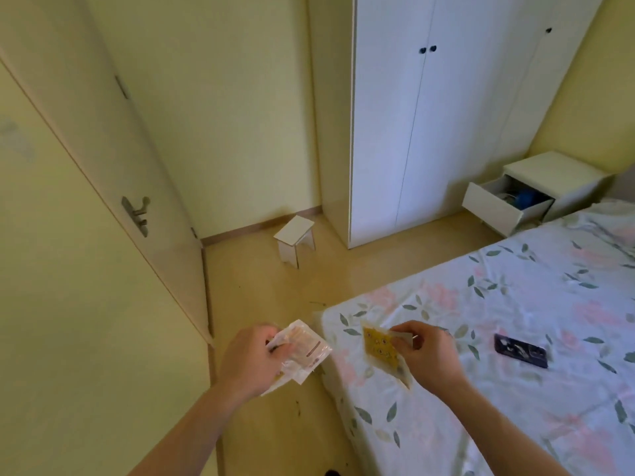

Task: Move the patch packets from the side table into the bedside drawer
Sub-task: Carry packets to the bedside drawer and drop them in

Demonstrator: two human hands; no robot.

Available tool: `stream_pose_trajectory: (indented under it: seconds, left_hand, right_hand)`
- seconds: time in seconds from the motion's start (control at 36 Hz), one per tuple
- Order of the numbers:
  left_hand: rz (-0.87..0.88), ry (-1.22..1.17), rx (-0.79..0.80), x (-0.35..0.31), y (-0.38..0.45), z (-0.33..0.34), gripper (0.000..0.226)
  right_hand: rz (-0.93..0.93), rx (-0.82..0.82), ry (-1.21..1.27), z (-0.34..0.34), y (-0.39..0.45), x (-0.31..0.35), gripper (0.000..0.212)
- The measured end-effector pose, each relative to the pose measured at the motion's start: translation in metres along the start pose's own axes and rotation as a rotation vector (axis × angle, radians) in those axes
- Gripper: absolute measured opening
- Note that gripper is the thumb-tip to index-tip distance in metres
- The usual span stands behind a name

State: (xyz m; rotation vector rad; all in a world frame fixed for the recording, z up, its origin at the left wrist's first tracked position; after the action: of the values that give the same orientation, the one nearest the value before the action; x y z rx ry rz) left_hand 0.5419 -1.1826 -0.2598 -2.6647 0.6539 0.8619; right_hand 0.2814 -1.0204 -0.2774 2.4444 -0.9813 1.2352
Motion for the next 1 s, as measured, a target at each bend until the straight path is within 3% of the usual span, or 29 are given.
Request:
stream_pose_trajectory:
  seconds: [0.31,0.5,0.69,0.83,1.0]
  left_hand:
    - [-0.056,-0.008,-0.083,0.047,0.158,-0.081,0.036]
    - [-0.03,-0.022,-0.055,0.086,0.287,-0.108,0.026]
    - [0.065,-0.006,0.037,0.111,0.43,-0.129,0.034]
    - [0.153,0.075,0.139,0.092,0.529,-0.127,0.043]
    - [0.24,0.071,0.261,0.05,0.638,-0.098,0.032]
  right_hand:
    - [-0.122,0.163,0.026,0.084,0.187,0.108,0.014]
    - [-0.111,0.174,0.034,0.138,0.295,0.152,0.014]
    - [-0.01,0.061,0.079,0.177,0.386,0.179,0.013]
    - [0.105,-0.036,0.096,0.175,0.437,0.18,0.013]
    - [0.211,-0.187,0.093,0.162,0.506,0.151,0.012]
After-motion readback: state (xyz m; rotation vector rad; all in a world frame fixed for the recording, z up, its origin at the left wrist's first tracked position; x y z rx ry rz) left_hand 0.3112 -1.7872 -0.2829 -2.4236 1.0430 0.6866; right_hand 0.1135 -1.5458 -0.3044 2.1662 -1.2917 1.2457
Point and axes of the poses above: each hand's wrist, its own y-axis towards the middle knuckle, its own z-axis out of the palm, x = y × z, the point moved 3 cm from there along y, towards the middle knuckle
